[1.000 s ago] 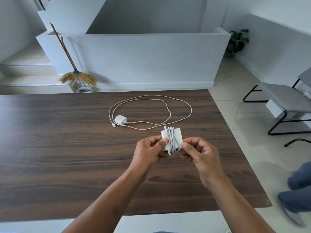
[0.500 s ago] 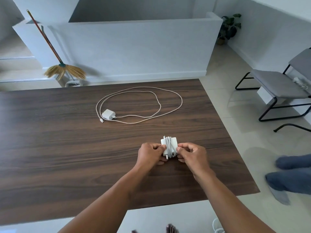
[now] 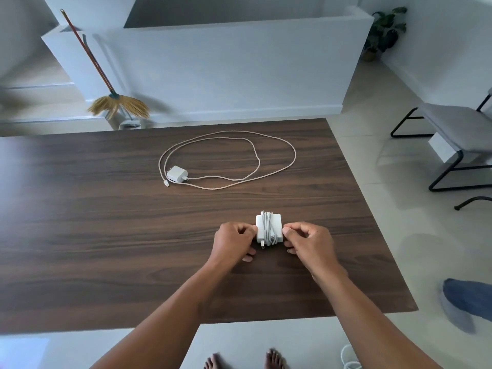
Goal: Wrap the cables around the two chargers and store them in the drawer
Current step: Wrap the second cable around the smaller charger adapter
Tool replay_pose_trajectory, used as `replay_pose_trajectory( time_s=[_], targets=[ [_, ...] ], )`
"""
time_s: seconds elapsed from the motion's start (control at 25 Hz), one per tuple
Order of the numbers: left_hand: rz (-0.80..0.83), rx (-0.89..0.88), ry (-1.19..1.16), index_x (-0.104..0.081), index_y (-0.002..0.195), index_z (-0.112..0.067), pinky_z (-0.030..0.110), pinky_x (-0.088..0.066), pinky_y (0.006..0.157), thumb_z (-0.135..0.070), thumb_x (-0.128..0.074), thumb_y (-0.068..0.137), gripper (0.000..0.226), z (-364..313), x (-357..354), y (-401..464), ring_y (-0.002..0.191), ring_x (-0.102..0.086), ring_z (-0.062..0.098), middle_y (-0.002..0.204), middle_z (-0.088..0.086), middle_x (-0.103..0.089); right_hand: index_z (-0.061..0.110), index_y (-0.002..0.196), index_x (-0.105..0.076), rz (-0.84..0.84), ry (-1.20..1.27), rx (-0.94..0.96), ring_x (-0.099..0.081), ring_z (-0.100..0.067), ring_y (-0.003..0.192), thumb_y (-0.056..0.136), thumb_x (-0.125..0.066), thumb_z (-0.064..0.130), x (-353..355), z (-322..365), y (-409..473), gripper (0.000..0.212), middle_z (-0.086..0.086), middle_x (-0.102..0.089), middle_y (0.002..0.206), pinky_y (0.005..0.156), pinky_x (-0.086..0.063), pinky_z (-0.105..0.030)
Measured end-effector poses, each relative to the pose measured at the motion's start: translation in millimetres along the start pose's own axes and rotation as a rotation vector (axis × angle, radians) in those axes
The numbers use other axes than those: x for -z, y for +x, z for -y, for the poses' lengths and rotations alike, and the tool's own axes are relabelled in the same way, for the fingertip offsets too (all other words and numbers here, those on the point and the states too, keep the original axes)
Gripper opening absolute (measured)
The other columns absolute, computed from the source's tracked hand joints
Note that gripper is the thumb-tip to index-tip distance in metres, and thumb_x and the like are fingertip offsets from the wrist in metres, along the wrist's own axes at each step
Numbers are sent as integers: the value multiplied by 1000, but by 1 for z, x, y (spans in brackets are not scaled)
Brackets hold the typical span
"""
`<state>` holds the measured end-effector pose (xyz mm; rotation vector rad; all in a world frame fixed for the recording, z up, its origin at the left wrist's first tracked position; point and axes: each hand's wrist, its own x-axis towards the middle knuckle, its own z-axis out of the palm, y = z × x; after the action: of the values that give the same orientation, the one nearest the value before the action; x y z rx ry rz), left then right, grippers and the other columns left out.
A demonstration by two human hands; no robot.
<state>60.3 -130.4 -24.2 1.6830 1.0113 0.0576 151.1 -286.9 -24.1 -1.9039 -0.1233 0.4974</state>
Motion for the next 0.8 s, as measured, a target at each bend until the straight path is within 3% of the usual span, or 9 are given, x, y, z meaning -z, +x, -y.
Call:
replay_pose_trajectory(
  time_s=[0.12,0.2,0.28,0.4,0.52,0.64,0.72,0.8],
  targets=[
    [-25,-18,0,-77,92,-21,35,-66,57,-23,-66,99,13,-1,7,-2,59,-75,15,86,-2,-77,33,80,-81,-17,-91,105,-78,-18,73,85,-76,30,5,5,6,7,5,-78,69,79,-65,-47],
    [-60,-43,-15,-77,94,-21,33,-65,55,-22,-66,98,12,-2,16,-3,60,-75,15,86,-2,-77,30,85,-82,-27,-135,168,-76,-11,76,87,-77,28,4,16,11,5,8,-78,72,83,-64,-43],
    [-118,-63,-35,-78,100,-19,30,-64,54,-22,-67,98,12,-3,36,-1,62,-77,17,87,-2,-77,26,92,-83,-7,-192,238,-71,4,74,89,-77,25,-5,32,19,7,13,-77,75,84,-61,-26],
    [-216,-84,-71,-79,99,-17,30,-63,54,-19,-67,97,12,-8,77,14,60,-77,17,79,2,-76,25,96,-82,51,-241,326,-63,17,66,90,-77,24,-34,61,32,9,15,-75,74,70,-47,-2],
    [-285,-109,-60,-78,94,-18,35,-66,55,-17,-67,96,11,-10,119,38,51,-72,12,71,4,-73,22,96,-83,97,-256,361,-64,10,64,90,-77,22,-74,83,45,9,10,-76,76,65,-43,2],
    [-342,-157,16,-79,94,-25,44,-67,68,-20,-67,93,13,-3,162,78,66,-78,21,73,-1,-76,17,99,-83,132,-331,419,-65,7,67,90,-76,18,-127,104,60,11,8,-77,80,68,-41,3],
    [-354,-220,192,-79,106,-25,40,-62,85,-18,-66,92,21,4,186,109,85,-76,26,96,-1,-80,13,103,-82,148,-392,471,-69,-3,74,90,-76,16,-165,115,74,14,2,-80,89,74,-44,-1],
    [-330,-307,406,-75,121,-23,31,-52,89,-13,-64,92,32,5,205,139,99,-71,26,121,-1,-74,11,110,-80,158,-458,520,-74,-17,91,90,-75,14,-200,120,91,21,-3,-82,102,92,-53,-20]
  ],
)
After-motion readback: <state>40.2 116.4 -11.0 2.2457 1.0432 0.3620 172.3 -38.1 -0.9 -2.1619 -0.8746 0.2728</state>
